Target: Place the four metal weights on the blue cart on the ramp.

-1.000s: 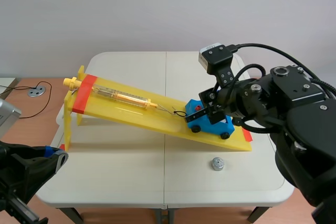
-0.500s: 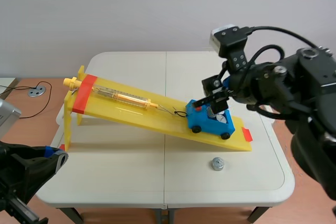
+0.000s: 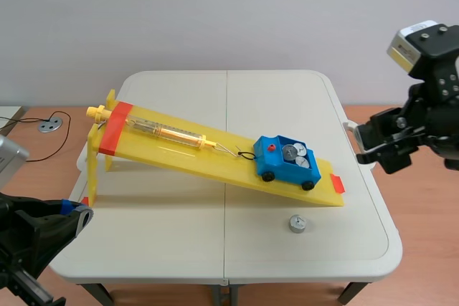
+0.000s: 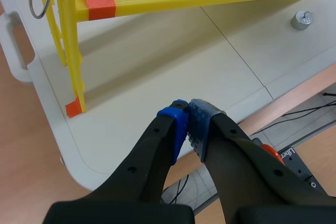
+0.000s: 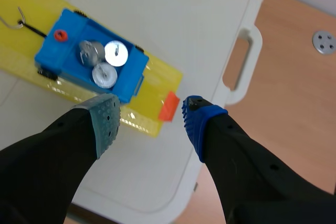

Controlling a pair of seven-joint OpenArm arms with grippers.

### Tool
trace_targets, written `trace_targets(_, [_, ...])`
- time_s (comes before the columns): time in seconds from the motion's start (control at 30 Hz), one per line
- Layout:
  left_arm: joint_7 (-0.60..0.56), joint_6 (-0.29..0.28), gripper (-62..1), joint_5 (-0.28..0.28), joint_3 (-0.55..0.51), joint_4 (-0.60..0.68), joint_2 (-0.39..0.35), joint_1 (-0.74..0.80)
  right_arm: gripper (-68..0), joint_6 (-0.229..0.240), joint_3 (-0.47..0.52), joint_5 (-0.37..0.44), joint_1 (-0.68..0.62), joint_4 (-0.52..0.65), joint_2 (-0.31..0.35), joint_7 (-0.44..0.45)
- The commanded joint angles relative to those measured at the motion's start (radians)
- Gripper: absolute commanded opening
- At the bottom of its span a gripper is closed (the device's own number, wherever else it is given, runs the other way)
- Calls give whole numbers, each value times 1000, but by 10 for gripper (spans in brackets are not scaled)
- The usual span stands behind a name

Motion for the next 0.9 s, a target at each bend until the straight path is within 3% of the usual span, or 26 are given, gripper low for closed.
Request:
trace_targets(0.0, [-85, -25, -569, -48, -18, 69, 13, -9, -392, 21, 62, 72, 18, 119, 68, 69])
trace_targets(0.2, [-86, -25, -569, -48, -18, 69, 13, -9, -392, 50, 161, 166, -76, 173, 80, 32])
trace_targets(0.4, [-85, -25, -569, -48, -18, 69, 13, -8, -393, 69, 158, 167, -127, 163, 66, 71])
trace_targets(0.8, [-85, -25, -569, -48, -18, 69, 13, -8, -393, 64, -68, -136, -80, -23, -39, 278])
trace_targets(0.87, [-85, -25, -569, -48, -18, 69, 13, -8, -393, 46, -110, -181, -59, -54, -57, 307])
